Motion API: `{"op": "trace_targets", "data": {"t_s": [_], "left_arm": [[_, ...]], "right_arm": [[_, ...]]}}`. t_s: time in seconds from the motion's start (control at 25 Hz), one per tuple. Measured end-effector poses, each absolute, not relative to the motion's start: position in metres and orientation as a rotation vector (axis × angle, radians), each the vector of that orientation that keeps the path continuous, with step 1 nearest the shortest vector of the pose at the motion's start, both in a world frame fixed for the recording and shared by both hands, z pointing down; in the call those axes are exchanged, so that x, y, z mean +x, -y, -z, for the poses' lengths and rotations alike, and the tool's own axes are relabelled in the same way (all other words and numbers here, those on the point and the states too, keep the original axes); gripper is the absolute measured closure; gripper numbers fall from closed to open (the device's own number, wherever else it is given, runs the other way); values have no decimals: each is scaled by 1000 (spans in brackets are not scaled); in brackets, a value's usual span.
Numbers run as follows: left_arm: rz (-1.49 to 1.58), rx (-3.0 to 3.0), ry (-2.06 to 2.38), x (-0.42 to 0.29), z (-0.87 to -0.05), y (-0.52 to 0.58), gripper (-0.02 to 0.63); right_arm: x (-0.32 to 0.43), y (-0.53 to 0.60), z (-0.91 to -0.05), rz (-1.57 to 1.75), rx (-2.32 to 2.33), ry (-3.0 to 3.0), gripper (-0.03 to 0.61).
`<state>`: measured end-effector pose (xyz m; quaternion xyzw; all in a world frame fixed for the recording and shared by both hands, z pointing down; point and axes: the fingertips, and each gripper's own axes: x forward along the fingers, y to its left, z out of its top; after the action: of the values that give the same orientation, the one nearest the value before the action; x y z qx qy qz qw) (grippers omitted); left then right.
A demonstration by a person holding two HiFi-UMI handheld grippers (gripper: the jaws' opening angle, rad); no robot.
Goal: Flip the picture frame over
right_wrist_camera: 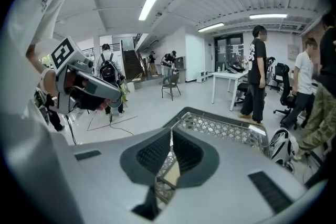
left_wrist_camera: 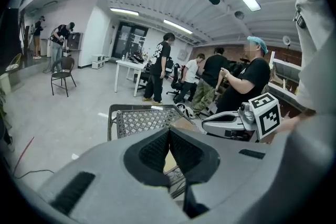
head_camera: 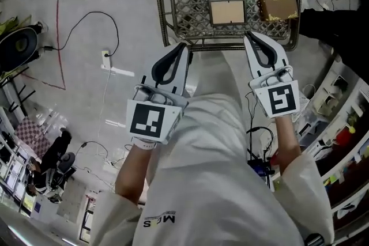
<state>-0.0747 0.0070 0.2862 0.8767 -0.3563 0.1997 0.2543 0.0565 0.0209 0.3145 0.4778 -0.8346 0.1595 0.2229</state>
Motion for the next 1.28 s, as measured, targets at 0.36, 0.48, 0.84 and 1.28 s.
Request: {"op": "trace_targets", "data": {"t_s": [0.36,0.48,0.84,1.28], "left_arm": [[-645,2336,921,-71,-363,-17,589],[-655,2325,929,-70,-377,-18,589],[-648,2264,947,-57,-408,-26,589],[-630,2194,1008,-46,-433,-35,589]], "right_arm": [[55,-17,-395,-413,1142,2281,555],[57,-20,-424,-409,1072,2265,525],[62,-41,-498,-350,842,2202,512],[60,-51,-547,-190,568,2165,499]]}}
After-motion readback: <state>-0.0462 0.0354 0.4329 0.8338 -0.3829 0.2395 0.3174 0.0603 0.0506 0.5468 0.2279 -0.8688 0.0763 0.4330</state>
